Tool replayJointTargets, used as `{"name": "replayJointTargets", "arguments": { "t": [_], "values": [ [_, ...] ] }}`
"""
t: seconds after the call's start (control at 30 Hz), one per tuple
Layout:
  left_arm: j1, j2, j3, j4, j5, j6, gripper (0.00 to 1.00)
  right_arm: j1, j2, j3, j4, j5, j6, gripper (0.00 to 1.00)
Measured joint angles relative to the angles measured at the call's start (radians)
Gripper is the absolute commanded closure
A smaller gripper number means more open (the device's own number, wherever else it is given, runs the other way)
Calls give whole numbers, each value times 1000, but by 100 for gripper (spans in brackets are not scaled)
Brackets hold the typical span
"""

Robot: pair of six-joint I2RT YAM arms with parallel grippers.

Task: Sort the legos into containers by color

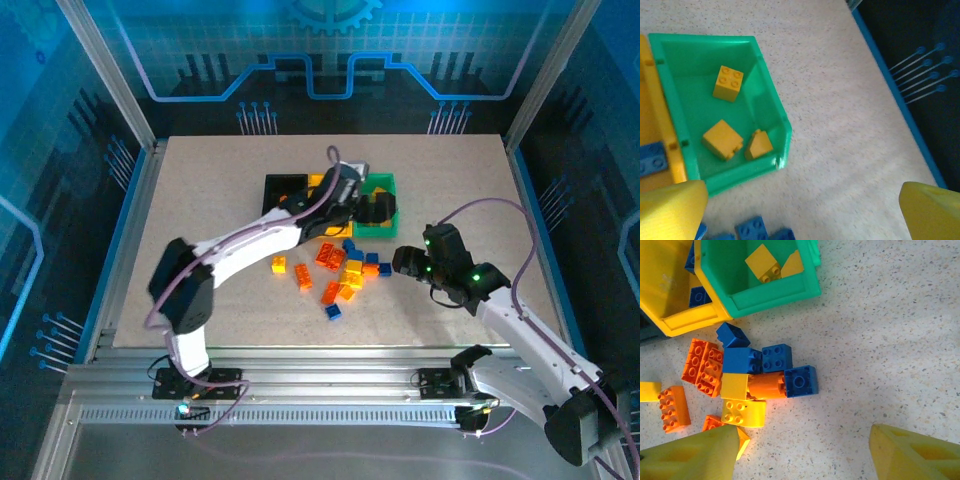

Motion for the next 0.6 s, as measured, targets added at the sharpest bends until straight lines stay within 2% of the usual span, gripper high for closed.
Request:
{"name": "replayJointTargets", "arguments": {
  "t": [0.23,0.43,0.6],
  "values": [
    [0,-329,-397,95,3,-51,1,-3,77,0,32,-31,-1,30],
    [5,-578,-693,31,-100,-80,2,5,197,-5,67,-67,-1,30],
    [100,-689,-822,-15,-155,-98,5,19,208,-7,80,-72,-1,30]
  ]
}}
